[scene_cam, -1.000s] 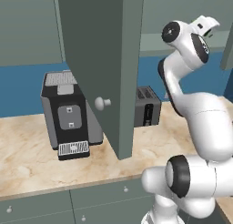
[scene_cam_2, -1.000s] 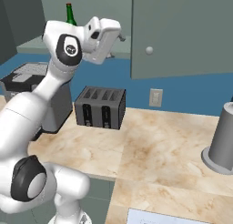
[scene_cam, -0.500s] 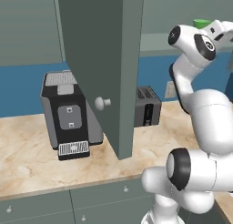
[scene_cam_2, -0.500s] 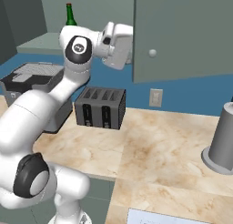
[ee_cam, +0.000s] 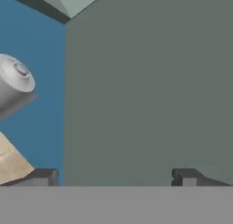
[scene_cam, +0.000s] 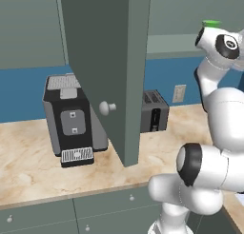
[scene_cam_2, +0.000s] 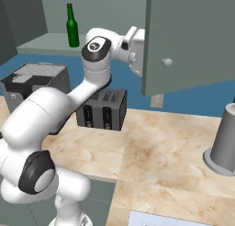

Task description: Open the cabinet directly in front. Then move the beer and the cup to the dining counter with the candle on it.

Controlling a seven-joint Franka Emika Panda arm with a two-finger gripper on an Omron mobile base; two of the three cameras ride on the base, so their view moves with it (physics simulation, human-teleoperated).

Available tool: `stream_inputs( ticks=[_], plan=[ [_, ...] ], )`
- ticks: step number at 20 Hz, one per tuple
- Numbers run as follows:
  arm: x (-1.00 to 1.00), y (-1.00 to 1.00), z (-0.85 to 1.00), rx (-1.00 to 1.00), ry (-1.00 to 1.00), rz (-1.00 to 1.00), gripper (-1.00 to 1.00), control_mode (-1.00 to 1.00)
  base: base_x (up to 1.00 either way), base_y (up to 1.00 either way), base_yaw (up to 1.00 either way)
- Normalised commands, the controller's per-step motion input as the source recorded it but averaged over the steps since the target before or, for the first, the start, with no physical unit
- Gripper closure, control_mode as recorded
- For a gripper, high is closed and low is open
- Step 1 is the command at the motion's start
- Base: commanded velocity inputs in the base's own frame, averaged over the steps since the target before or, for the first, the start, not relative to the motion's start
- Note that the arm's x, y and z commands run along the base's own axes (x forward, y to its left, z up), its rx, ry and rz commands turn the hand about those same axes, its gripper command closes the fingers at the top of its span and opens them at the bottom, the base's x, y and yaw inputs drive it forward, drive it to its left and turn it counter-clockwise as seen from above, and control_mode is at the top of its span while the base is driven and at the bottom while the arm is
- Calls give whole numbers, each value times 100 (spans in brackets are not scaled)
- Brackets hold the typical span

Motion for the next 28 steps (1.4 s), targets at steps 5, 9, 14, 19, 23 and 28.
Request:
stream_inputs(
  ticks=[5,9,14,19,23,28],
  plan=[
    [-100,-100,-18,1,-4,-27,-100,-100,0,0,0],
    [-100,-100,-1,5,-9,-25,-100,-100,0,0,0],
    [-90,-97,0,9,-14,-14,-100,-100,0,0,0],
    [-47,-7,0,0,-18,-2,-100,-100,0,0,0],
    [-1,90,-16,0,-26,-1,-100,-100,0,0,0],
    [0,100,-31,0,-24,0,-100,-100,0,0,0]
  ],
)
